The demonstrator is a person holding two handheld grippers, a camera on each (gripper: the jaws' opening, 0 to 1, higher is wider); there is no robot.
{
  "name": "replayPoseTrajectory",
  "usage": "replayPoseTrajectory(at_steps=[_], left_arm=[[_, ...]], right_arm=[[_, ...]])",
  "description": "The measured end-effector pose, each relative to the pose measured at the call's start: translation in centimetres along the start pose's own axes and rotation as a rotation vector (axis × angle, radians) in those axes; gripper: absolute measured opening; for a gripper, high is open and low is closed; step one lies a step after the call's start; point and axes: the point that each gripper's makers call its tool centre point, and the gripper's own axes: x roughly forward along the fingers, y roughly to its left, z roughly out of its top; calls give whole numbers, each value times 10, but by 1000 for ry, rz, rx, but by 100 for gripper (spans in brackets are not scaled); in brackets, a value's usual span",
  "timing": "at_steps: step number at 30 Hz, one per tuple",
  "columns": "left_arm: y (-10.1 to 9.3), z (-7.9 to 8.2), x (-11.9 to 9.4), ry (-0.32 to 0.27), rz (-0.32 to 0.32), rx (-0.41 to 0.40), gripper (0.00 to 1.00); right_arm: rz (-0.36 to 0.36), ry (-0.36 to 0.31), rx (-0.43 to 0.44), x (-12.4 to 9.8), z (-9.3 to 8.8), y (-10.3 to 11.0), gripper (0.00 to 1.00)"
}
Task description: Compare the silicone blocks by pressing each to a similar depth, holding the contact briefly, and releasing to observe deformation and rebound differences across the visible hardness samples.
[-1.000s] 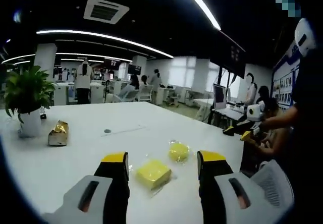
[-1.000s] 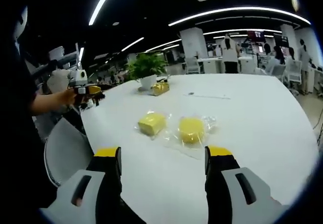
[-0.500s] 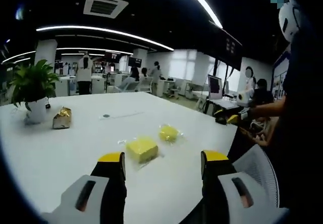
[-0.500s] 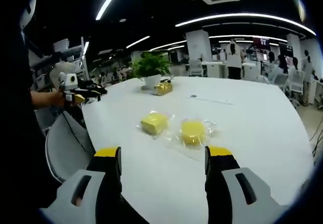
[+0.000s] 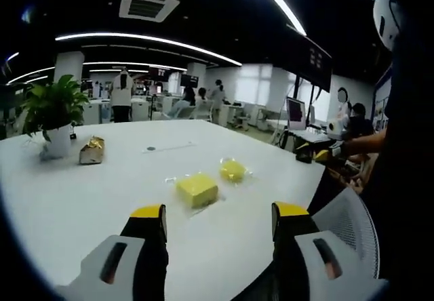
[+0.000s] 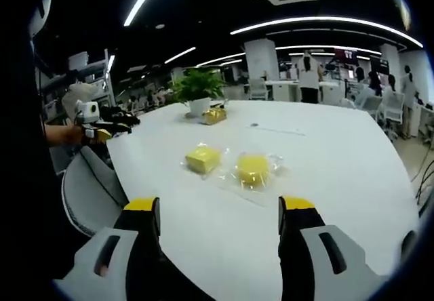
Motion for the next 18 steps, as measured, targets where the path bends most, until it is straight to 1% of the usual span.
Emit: replayPoseTrajectory(at_steps=[2,4,7,9,11,13,14,15,17,18], left_arm=[[3,-2,1,12,5,6,62],[3,-3,4,25,-5,1,62],[2,-2,9,40,-11,13,62],[1,-2,14,47,-27,-8,62],[1,-4,21,67,-44,-34,62],[1,-5,26,85,-50,-21,62],[1,-5,31,93,-60,-28,62],[-1,-5,33,99,-76,-38,63],[-1,-6,41,117,-87,-95,62],[-3,-4,45,118,-109,-92,62]], right_arm=[[8,7,0,2,0,1,64],[12,18,-7,3,-1,1,64],[18,30,-1,5,-2,-1,64],[21,45,-3,6,-4,-2,63],[21,49,-6,6,-4,-4,63],[20,50,-5,7,-4,-7,62],[19,51,-4,7,-4,-8,62],[17,52,-3,7,-4,-9,62],[14,52,-1,6,-4,-11,62],[12,52,0,5,-4,-13,62]])
